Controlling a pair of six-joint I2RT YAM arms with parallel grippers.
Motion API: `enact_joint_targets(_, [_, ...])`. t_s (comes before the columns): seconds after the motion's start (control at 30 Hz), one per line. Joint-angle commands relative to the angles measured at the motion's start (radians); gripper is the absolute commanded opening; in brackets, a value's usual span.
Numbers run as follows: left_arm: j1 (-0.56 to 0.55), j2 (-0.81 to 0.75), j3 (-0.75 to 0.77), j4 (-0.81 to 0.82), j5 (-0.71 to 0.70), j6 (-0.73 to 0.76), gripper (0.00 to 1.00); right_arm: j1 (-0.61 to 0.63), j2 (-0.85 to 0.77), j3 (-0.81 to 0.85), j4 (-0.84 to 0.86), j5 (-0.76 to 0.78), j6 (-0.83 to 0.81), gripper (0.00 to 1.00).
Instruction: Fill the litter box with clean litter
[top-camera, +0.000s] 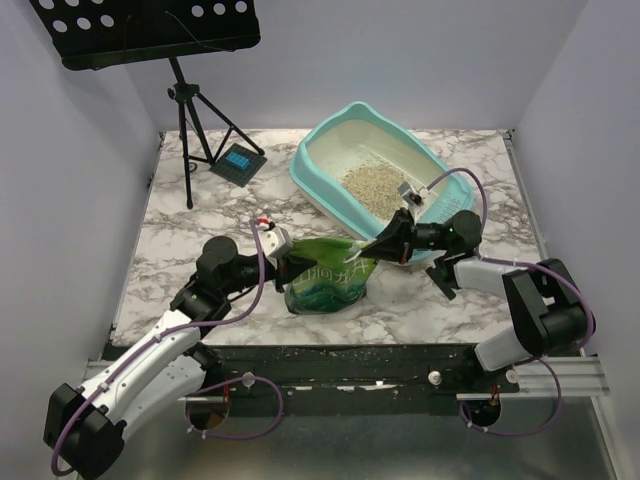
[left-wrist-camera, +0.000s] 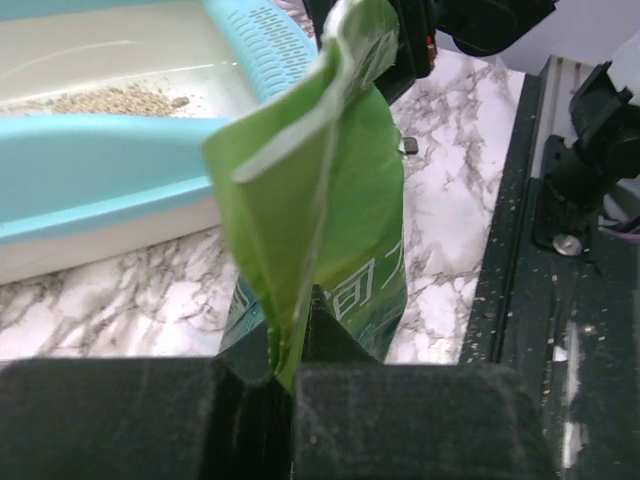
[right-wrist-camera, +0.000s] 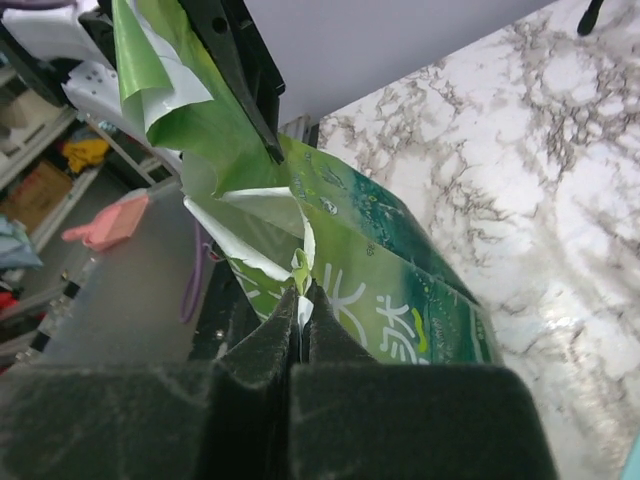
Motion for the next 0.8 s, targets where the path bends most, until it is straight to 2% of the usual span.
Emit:
enact_joint_targets(0.0, [-0.004,-0.012,0.061,-0.021,0.005,-0.193,0.00,-0.005,-0.156,-0.083,0.362,0.108,0.208,0.00])
enact_joint_targets(0.07, [-0.004,-0.064,0.037,-0.026,-0.002,-0.264,0.00,-0.006,-0.236,-0.124,0.216,0.149,0.208,0.00])
enact_joint_targets(0.13, [-0.002,-0.151,0.001,-0.031,-0.026,-0.308,0.00,-0.006,-0.345,-0.156,-0.006,0.203,0.147,0.00])
enact_joint_targets(0.2, [-0.001,-0.258,-0.028,-0.058,-0.083,-0.344,0.00,-0.005,-0.470,-0.153,-0.301,0.275,0.033,0.00])
enact_joint_targets(0.27, [0.001,-0.329,-0.043,-0.080,-0.118,-0.384,0.00,-0.005,-0.586,-0.097,-0.703,0.371,-0.078,0.00])
enact_joint_targets(0.33, [0.004,-0.346,-0.046,-0.109,-0.116,-0.430,0.00,-0.006,-0.632,-0.068,-0.903,0.413,-0.108,0.00])
enact_joint_targets(0.43, [0.004,-0.302,-0.045,-0.120,-0.067,-0.505,0.00,-0.009,-0.611,-0.035,-1.024,0.383,-0.063,0.00])
enact_joint_targets(0.53, [0.005,-0.262,-0.057,-0.123,-0.034,-0.588,0.00,-0.008,-0.585,-0.079,-0.987,0.332,0.035,0.00])
enact_joint_targets(0.6, [0.004,-0.257,-0.077,-0.133,-0.022,-0.637,0.00,-0.008,-0.604,-0.126,-0.961,0.326,0.095,0.00])
enact_joint_targets(0.77, [0.005,-0.250,-0.077,-0.207,0.030,-0.764,0.00,-0.008,-0.715,-0.170,-1.099,0.312,0.132,0.00])
